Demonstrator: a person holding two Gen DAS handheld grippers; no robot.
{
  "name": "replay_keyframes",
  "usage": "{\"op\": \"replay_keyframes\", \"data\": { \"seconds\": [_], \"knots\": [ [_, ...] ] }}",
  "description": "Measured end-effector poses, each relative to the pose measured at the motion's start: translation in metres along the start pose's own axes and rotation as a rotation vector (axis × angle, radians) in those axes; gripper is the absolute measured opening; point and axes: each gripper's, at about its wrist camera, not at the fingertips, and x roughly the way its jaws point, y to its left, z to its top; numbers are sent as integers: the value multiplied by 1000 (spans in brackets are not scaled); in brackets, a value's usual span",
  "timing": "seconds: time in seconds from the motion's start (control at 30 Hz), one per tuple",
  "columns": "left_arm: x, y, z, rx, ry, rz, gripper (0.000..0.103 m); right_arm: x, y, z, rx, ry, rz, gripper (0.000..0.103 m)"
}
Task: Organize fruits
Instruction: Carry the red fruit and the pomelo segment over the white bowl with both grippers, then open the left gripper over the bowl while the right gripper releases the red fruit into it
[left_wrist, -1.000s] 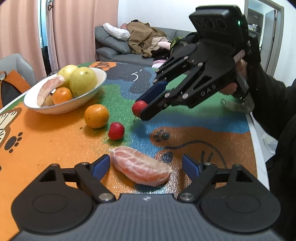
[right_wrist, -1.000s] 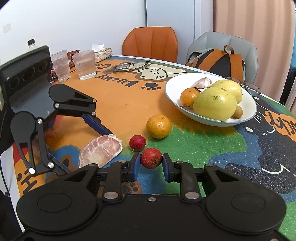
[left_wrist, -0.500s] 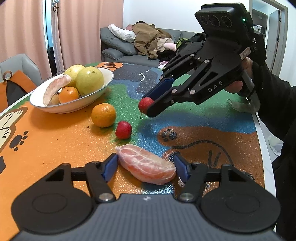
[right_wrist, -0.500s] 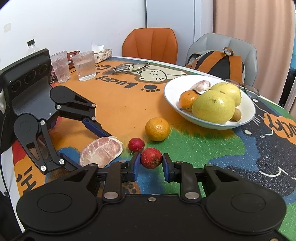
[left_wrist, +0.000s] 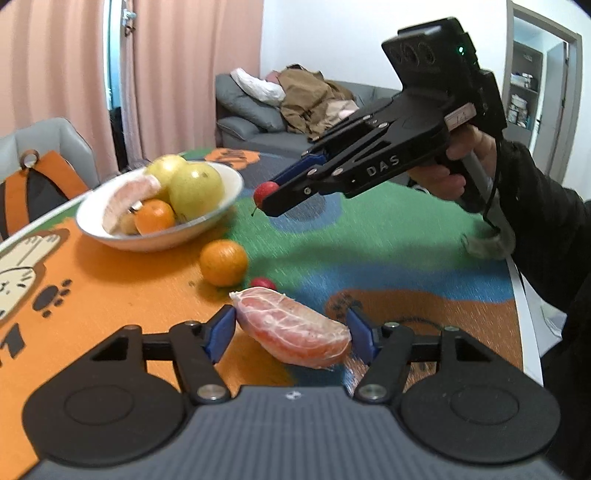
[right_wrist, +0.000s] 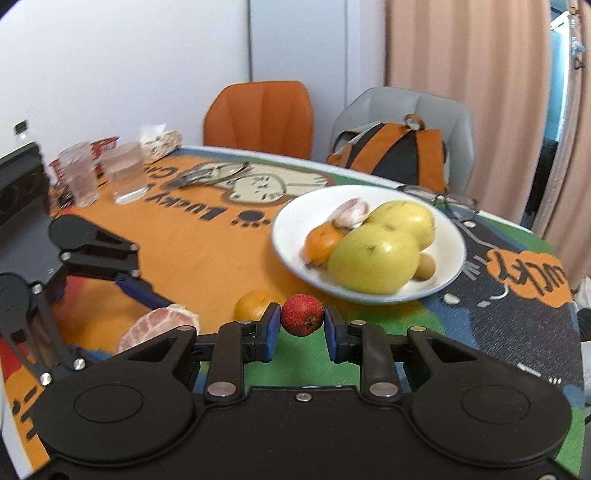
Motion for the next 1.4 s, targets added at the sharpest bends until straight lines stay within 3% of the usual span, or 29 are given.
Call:
{"op": "replay_keyframes", "data": {
  "seconds": [0.63,1.2,1.4],
  "knots": [
    [13,33,60,-55,-128,133,65,20,-44,39,100,-76,-109,25],
    [54,85,78,-224,-90,320,65,52,-85,50,214,-28,-179,25],
    [56,100,79,-286,-84,338,65,59,-91,47,232,-9,-188,25]
  ]
}}
